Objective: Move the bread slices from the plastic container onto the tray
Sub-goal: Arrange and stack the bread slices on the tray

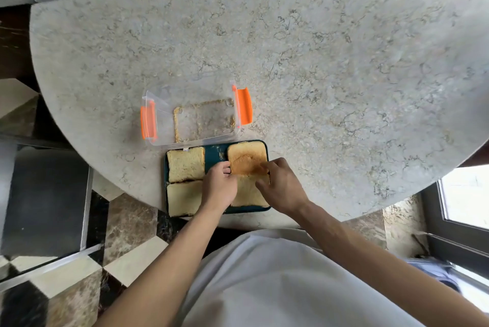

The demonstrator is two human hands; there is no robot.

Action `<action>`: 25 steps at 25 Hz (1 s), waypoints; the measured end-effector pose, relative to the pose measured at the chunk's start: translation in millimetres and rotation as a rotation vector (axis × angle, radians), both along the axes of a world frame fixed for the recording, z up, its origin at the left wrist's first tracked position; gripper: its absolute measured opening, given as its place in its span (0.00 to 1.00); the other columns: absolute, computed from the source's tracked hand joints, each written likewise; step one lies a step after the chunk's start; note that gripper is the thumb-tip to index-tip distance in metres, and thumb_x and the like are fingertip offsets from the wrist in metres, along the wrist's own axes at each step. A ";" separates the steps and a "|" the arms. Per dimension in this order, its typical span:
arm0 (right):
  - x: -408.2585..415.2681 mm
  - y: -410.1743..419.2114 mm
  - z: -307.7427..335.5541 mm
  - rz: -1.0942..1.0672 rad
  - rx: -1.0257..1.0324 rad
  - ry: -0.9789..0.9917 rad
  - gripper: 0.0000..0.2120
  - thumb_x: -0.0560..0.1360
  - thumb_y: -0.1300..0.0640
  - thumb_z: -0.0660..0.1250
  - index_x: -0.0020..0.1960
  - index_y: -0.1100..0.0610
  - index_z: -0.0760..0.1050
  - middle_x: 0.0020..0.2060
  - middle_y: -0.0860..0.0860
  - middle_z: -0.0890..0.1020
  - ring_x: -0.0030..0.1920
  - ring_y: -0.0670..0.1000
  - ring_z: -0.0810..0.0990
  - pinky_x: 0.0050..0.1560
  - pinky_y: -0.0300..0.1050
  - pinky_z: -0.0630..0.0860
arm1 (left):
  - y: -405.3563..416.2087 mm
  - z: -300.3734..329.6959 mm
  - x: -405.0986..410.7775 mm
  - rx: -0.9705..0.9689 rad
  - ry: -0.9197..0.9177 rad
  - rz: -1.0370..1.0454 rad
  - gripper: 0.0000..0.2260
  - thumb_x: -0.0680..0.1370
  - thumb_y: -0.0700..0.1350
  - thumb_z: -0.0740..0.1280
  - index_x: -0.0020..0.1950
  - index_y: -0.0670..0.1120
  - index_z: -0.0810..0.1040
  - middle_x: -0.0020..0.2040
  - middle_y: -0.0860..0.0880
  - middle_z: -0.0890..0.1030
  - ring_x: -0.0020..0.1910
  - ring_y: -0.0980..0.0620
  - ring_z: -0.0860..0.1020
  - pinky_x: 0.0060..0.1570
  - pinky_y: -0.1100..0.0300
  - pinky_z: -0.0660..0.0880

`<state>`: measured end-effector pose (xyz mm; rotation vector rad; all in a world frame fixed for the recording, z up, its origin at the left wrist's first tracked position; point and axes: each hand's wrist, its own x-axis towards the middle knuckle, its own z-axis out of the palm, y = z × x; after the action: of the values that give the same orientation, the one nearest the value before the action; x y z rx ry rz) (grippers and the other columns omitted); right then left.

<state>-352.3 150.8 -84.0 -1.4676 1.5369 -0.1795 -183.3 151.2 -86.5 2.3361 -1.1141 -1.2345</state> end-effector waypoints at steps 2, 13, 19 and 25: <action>-2.5 -0.6 -0.5 0.002 0.013 0.001 0.23 0.76 0.52 0.64 0.69 0.59 0.73 0.62 0.55 0.73 0.54 0.57 0.80 0.59 0.52 0.77 | -0.7 -0.4 -5.1 0.004 -0.011 0.019 0.17 0.76 0.40 0.65 0.64 0.47 0.77 0.58 0.49 0.81 0.52 0.52 0.79 0.52 0.56 0.76; 11.1 2.6 -1.8 -0.145 0.010 0.030 0.20 0.75 0.54 0.63 0.66 0.58 0.75 0.60 0.53 0.73 0.51 0.53 0.81 0.56 0.45 0.76 | 10.2 -4.3 8.0 -0.024 0.036 -0.064 0.20 0.77 0.42 0.66 0.69 0.46 0.71 0.61 0.47 0.75 0.50 0.53 0.78 0.54 0.54 0.77; 19.3 17.1 -0.4 -0.134 -0.013 0.091 0.12 0.76 0.54 0.64 0.56 0.56 0.80 0.51 0.52 0.76 0.47 0.54 0.79 0.54 0.50 0.77 | 34.3 -15.6 24.4 -0.015 0.037 -0.134 0.19 0.75 0.43 0.67 0.67 0.45 0.73 0.58 0.47 0.74 0.45 0.60 0.76 0.49 0.59 0.74; 22.5 24.9 -3.1 -0.132 -0.056 0.175 0.13 0.77 0.52 0.63 0.57 0.57 0.80 0.53 0.54 0.77 0.46 0.56 0.81 0.52 0.48 0.77 | 30.4 -11.5 27.5 0.002 0.062 -0.289 0.18 0.76 0.42 0.66 0.66 0.45 0.76 0.51 0.51 0.76 0.50 0.52 0.78 0.56 0.52 0.77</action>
<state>-329.8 175.7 -87.0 -1.4574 1.7850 -0.1764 -155.8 181.6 -98.0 2.1765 -1.4685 -1.3920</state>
